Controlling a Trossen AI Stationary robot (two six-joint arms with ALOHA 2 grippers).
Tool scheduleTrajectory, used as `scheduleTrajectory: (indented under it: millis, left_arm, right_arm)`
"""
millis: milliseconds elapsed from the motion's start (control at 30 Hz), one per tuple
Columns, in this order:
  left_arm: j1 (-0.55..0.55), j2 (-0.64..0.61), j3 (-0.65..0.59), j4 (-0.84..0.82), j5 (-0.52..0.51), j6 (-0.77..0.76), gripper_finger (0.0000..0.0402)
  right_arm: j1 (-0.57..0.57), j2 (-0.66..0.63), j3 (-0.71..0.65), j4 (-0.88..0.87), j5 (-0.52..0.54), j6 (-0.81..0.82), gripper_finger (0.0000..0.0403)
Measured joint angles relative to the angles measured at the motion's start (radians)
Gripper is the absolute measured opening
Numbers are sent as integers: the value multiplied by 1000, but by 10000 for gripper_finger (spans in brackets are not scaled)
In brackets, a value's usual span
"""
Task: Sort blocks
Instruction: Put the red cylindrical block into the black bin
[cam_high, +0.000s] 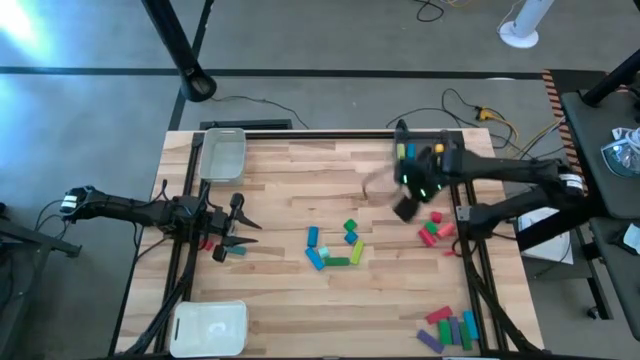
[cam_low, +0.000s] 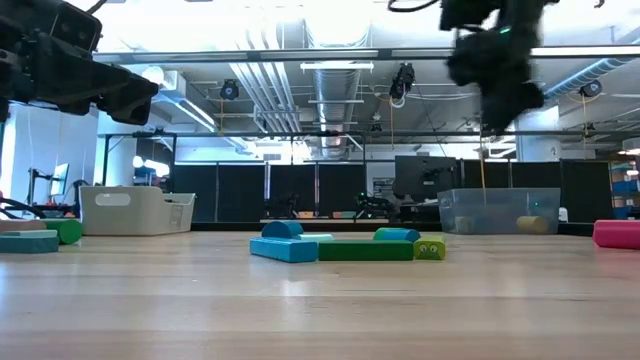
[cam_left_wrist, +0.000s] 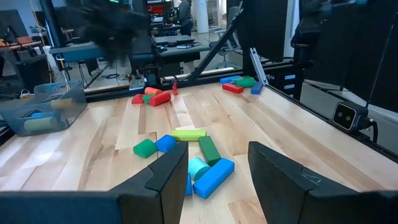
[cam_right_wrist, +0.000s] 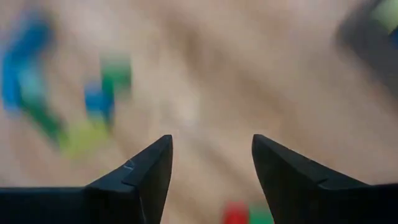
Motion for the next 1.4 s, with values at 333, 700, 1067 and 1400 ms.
scheduleTrajectory:
  millis: [333, 700, 1067, 1400]
  left_arm:
    - [0, 0, 0, 0, 0, 0, 154]
    - [0, 0, 0, 0, 0, 0, 154]
    - [0, 0, 0, 0, 0, 0, 154]
    - [0, 0, 0, 0, 0, 0, 154]
  right_arm:
    - [219, -40, -115, -333, -184, 110, 228]
    - [221, -33, -357, 3, -240, 587, 244]
    - [221, 50, -396, 79, -168, 556, 233]
    - [221, 97, -466, 189, -169, 575, 210]
